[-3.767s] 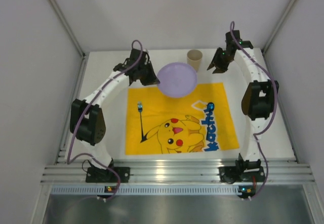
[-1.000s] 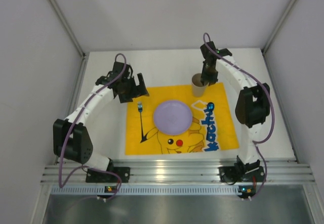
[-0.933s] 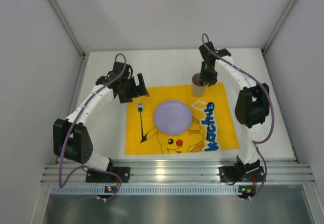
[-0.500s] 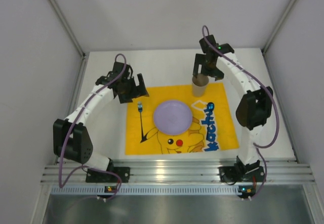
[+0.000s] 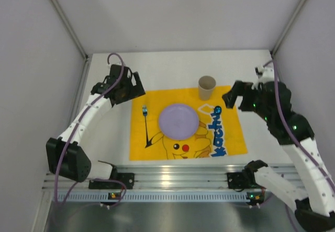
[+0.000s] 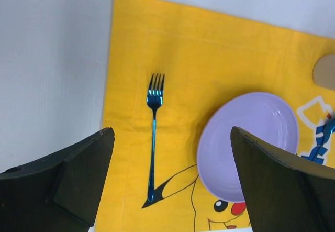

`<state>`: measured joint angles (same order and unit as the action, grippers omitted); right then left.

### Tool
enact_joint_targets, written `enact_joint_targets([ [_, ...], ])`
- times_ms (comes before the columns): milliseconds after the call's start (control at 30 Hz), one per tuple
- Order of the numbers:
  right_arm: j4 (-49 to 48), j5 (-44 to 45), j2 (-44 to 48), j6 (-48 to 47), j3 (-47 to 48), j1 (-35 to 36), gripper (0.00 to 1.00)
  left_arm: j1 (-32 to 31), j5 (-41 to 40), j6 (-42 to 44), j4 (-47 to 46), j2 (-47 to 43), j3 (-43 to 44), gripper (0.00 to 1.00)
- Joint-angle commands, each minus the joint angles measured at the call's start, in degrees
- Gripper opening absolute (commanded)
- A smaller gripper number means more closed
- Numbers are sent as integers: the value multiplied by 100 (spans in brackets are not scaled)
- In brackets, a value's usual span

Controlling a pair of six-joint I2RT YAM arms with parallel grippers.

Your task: Set the dinner table for one person

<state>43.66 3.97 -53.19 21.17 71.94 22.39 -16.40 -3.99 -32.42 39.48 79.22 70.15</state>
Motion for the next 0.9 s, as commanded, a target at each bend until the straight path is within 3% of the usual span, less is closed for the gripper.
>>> enact_joint_targets([
  [0, -25, -335, 842, 368, -1686, 28, 100, 23, -699, -54, -187, -310, -142, 99],
  [33, 150, -300, 1350, 405, -1866, 28, 100, 32, -848, -19, -230, -502, -316, 98],
  [167, 635, 297, 1908, 511, -2035, 28, 100, 23, -1568, 368, -1186, -1460, -1291, 99],
  [333, 697, -211, 1952, 423, -2193, 28, 100, 32, -1756, 886, -2277, -2542, -2364, 99],
  [633, 626, -731, 1988, 318, -2290, 28, 100, 32, -665, 1106, -2015, -2570, -2357, 99],
  [867, 591, -870, 1970, 265, -2290, 28, 100, 41, -612, 1116, -1936, -2596, -2374, 99],
])
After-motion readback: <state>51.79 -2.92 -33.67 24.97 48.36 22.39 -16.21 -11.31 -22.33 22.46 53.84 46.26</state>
